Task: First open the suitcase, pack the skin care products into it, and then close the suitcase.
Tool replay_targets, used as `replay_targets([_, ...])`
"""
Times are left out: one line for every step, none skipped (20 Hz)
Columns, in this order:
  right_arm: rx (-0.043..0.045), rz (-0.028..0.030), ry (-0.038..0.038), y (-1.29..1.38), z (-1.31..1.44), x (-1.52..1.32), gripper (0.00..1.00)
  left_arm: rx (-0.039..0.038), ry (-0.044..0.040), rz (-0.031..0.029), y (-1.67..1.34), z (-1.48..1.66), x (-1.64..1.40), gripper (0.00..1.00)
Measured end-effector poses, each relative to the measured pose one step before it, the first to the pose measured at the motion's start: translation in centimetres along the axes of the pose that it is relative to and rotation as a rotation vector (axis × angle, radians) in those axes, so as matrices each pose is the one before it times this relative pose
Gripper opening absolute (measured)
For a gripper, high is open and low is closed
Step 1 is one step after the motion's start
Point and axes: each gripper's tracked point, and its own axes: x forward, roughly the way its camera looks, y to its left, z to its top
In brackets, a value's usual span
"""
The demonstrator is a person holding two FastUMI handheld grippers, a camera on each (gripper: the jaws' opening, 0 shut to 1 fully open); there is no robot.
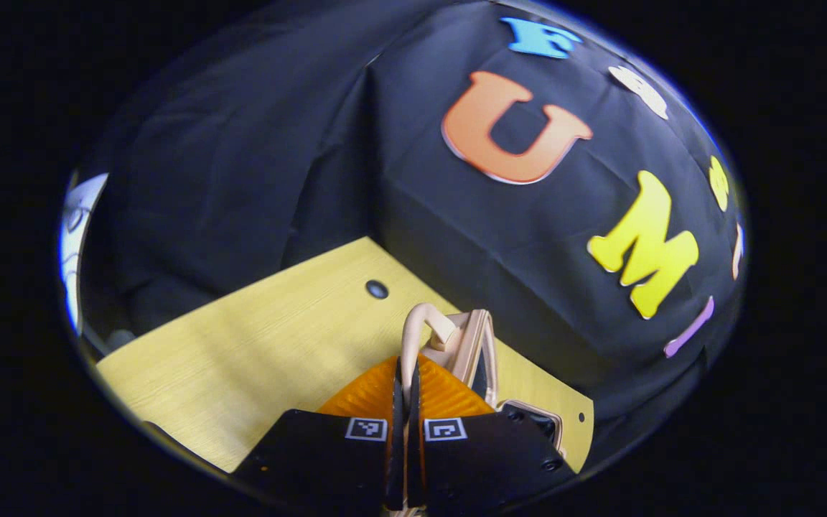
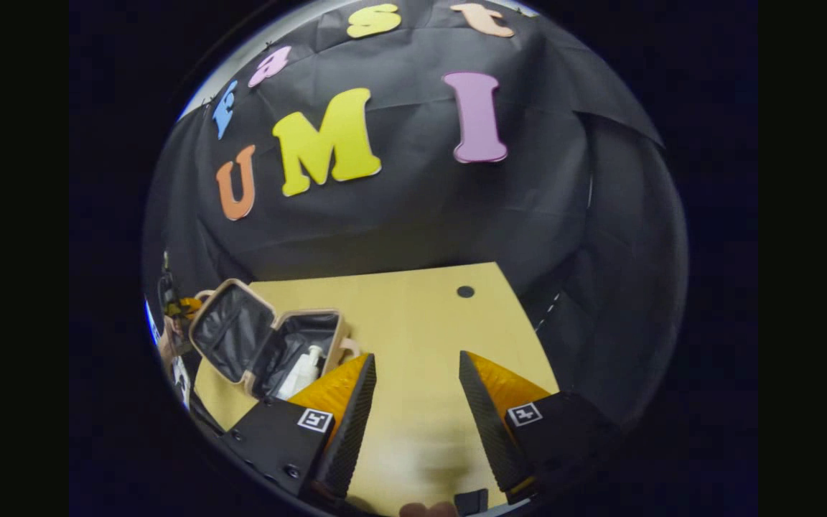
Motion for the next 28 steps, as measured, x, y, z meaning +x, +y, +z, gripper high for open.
replay_targets([0.01399,-0.01531,-0.01828,-0.580,0.271,-0.110,0.70,0.05357,-0.03490,-0.01109,-2.175,0.260,-0.911,0.05])
replay_targets([0.01445,-0.00634,-0.01699,-0.305,0.370,-0.175,0.70,0.05665,-0.03324,-0.01161,-2.430,0.570,-1.431,0.05])
replay_targets([0.00803,-0.00116,-0.01521,-0.115,0.305,-0.165,0.70,0.05663,-0.03556,-0.01248,-2.332,0.239,-1.208,0.05])
replay_targets([-0.00491,-0.00403,-0.01488,-0.276,0.229,-0.124,0.70,0.05489,-0.03031,-0.01602,-2.332,0.229,-0.950,0.05])
replay_targets([-0.01247,-0.01078,-0.01277,-0.462,0.199,-0.028,0.70,0.04400,-0.02984,-0.00261,-2.017,0.152,-0.847,0.05])
replay_targets([-0.01423,-0.01005,-0.01099,-0.365,0.174,-0.226,0.70,0.03992,-0.02939,0.00388,-1.642,-0.062,-0.668,0.05])
replay_targets([-0.00378,0.00290,-0.01093,-0.041,0.331,-0.298,0.70,0.04569,-0.02676,0.00341,-1.424,-0.016,-0.642,0.05])
replay_targets([-0.01355,0.00386,-0.00944,0.142,0.150,-0.310,0.70,0.03601,-0.02767,0.00856,-1.344,-0.026,-0.764,0.05])
replay_targets([-0.01745,-0.00484,-0.00927,-0.128,0.066,-0.227,0.70,0.02959,-0.02458,-0.00213,-1.628,-0.020,-0.526,0.05])
replay_targets([-0.01728,-0.00079,-0.00738,-0.377,0.115,-0.266,0.70,0.02270,-0.01424,-0.01127,-1.906,-0.050,-0.424,0.05])
replay_targets([-0.01091,-0.00026,-0.00275,-0.181,0.132,-0.283,0.70,0.02382,-0.01008,-0.01368,-1.827,-0.196,-0.470,0.05])
replay_targets([-0.00783,-0.00061,-0.00158,-0.199,0.184,-0.372,0.70,0.02469,-0.00274,-0.01442,-1.884,-0.286,-0.190,0.05])
replay_targets([-0.00359,-0.00553,0.00101,-0.250,-0.045,-0.184,0.70,0.02108,0.00200,-0.01947,-2.058,-0.416,-0.083,0.05])
replay_targets([-0.00302,-0.00207,-0.00060,-0.500,-0.038,-0.048,0.70,0.01875,0.00306,-0.02639,-2.070,-0.350,-0.200,0.05])
replay_targets([-0.00178,-0.00355,0.00166,-0.297,-0.021,-0.187,0.70,0.01242,0.00415,-0.03027,-2.151,-0.491,0.125,0.05])
replay_targets([-0.00424,-0.00571,-0.00055,-0.408,-0.075,-0.206,0.70,0.00916,0.00779,-0.03563,-1.941,-0.615,0.026,0.05])
replay_targets([-0.00092,-0.00917,0.00115,-0.532,0.006,-0.252,0.70,0.00226,0.01296,-0.02815,-2.044,-0.925,0.232,0.05])
replay_targets([-0.00047,-0.00776,0.00278,-0.562,-0.203,-0.176,0.70,-0.00375,0.01143,-0.02096,-1.867,-1.165,-0.087,0.05])
replay_targets([0.00092,-0.01000,0.00505,-0.601,-0.148,-0.276,0.70,-0.00446,0.00942,-0.01543,-1.575,-0.961,0.245,0.05])
replay_targets([-0.00225,-0.00646,0.00760,-0.617,-0.300,-0.237,0.70,-0.00034,0.00830,-0.01266,-1.369,-0.932,0.307,0.05])
replay_targets([-0.00371,-0.00677,0.00896,-0.594,-0.357,-0.270,0.70,0.00435,0.01701,-0.01301,-1.302,-1.314,0.400,0.05])
replay_targets([-0.01124,-0.00490,0.00946,-0.578,-0.255,-0.148,0.70,0.00485,0.01945,-0.01026,-1.196,-1.308,0.467,0.06])
replay_targets([-0.01031,-0.00964,0.01270,-0.546,-0.389,-0.129,0.70,0.00908,0.01728,-0.01202,-1.309,-1.474,0.534,0.06])
replay_targets([-0.00645,-0.00429,0.01168,-0.053,-0.052,0.135,0.70,0.00875,0.02362,-0.00782,-1.268,-1.451,0.696,0.06])
replay_targets([-0.00289,-0.00753,0.01099,-0.061,-0.040,0.102,0.70,0.01490,0.02234,-0.00450,-1.143,-1.378,0.500,0.06])
replay_targets([-0.00189,-0.00505,0.00549,-0.025,0.092,0.183,0.70,0.03100,0.02261,0.01030,-0.742,-1.126,0.565,0.06])
replay_targets([0.00089,-0.00646,0.00331,0.027,0.140,0.025,0.70,0.03031,0.01919,0.01021,-0.690,-1.134,0.506,0.07])
replay_targets([0.00081,-0.00565,0.00418,-0.181,-0.025,-0.130,0.70,0.02589,0.02049,0.00918,-0.432,-1.128,0.633,0.07])
